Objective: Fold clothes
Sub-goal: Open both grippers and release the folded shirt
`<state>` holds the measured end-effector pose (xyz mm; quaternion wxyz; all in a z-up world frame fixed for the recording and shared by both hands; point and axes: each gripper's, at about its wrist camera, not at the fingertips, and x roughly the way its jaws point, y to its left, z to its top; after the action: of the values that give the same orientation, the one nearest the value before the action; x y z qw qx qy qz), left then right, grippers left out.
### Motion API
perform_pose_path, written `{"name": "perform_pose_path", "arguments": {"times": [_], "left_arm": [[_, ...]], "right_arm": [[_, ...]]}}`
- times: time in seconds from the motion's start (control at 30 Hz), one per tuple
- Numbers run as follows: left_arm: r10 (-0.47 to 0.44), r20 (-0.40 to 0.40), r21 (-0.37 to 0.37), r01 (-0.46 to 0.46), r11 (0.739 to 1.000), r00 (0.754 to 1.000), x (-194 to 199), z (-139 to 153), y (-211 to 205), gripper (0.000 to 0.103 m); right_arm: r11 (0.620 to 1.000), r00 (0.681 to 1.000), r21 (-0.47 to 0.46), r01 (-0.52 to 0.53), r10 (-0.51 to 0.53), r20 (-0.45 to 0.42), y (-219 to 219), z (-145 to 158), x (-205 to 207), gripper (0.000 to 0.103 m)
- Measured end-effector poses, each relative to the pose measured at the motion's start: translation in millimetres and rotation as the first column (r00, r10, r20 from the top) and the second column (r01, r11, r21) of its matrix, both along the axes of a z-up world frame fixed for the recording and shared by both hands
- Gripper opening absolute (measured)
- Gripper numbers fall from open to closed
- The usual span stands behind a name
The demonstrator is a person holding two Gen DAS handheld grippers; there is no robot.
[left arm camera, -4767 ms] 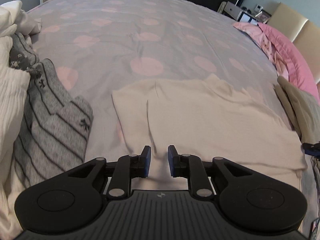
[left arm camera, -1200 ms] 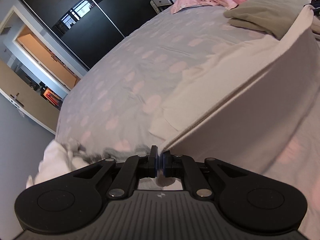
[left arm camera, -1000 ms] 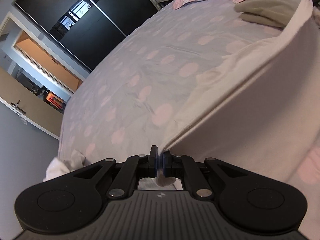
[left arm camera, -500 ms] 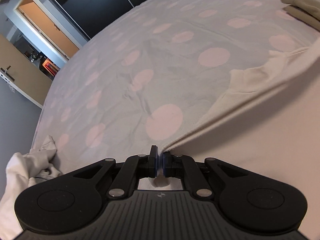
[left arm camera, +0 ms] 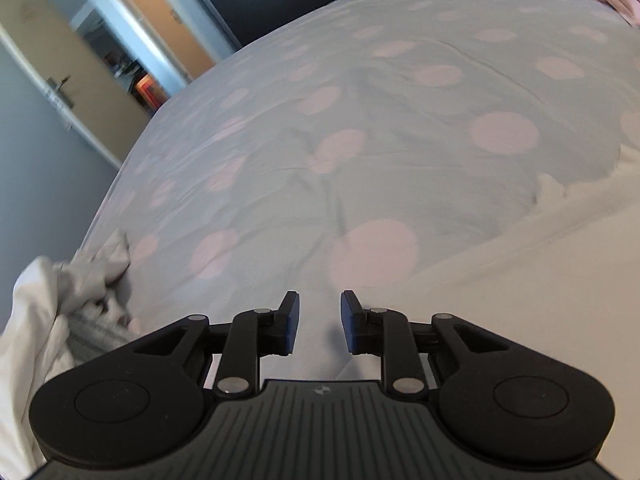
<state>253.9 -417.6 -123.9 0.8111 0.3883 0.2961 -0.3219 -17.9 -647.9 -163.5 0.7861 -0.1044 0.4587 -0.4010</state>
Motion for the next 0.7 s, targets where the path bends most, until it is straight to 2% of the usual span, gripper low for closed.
{"name": "perform_pose_path", "arguments": {"times": [0.2,0.4,0.57,0.7], "left_arm": [[-0.019,-0.033,-0.046,0.018,0.999,0.999,-9.0,16.9,42.3,0.021],[-0.063,-0.118,-0.114,0.049,0.992,0.991,-36.7,27.5,98.0,0.021],[-0.128,-0.216,-0.141,0.099,0.985,0.968,-69.7,21.4,146.7,0.029],[-0.154,-0.294,-0.142,0.117,0.983,0.943,-89.6,1.1,175.3,0.031]], "right_arm": [[0.994,0.991,0.101,0.038,-0.050,0.120,10.1,21.6,-34.1,0.032],[0.978,0.973,0.210,-0.002,-0.046,0.224,53.5,39.7,-77.8,0.032],[0.939,0.948,0.344,-0.022,-0.090,0.306,97.1,43.0,-121.0,0.032],[0.911,0.939,0.411,0.023,-0.161,0.304,122.6,29.2,-148.7,0.035]]}}
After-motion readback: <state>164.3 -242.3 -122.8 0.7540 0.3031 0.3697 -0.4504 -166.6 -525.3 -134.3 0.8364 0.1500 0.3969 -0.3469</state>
